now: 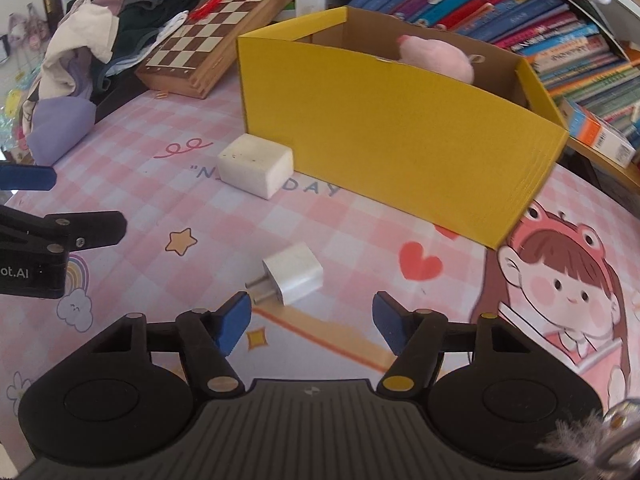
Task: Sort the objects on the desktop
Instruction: 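Move the left tool toward the white square charger and the right tool toward the plug charger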
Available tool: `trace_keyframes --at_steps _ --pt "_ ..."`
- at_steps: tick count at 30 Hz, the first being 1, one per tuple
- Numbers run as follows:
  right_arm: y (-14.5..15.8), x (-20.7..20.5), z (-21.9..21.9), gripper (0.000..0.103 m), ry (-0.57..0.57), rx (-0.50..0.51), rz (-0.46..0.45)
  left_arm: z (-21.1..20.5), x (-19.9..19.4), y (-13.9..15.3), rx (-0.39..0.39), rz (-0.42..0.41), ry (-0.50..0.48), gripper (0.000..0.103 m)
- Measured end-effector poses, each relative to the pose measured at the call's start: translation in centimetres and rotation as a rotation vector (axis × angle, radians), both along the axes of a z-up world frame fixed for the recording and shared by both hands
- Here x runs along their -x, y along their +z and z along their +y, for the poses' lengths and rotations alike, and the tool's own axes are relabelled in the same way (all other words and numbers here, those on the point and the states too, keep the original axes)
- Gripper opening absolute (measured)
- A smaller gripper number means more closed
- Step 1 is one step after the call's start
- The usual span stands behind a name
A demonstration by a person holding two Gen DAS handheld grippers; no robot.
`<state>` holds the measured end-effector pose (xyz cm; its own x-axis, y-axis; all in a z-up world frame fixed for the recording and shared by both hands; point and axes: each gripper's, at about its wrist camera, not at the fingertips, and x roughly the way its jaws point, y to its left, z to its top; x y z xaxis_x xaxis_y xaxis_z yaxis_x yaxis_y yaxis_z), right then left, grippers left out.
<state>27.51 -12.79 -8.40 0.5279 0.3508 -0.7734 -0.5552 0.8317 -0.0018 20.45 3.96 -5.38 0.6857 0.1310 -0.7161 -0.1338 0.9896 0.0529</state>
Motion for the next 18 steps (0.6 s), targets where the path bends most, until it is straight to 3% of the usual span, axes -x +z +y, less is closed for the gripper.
trace_keyframes --at_steps 9,13,18 --pt "-0.8 -1.2 1.0 0.054 0.054 -0.025 0.003 -0.4 -2.4 -0.1 -0.001 -0.016 -0.012 0.099" --pt "-1.1 -1.5 0.9 0.042 0.066 -0.052 0.031 -0.6 -3.9 -0.3 0.000 -0.017 -0.029 0.099" --pt "-1.1 -1.5 0.5 0.042 0.062 -0.063 0.033 -1.4 -6.2 -0.8 -0.005 -0.020 -0.057 0.099"
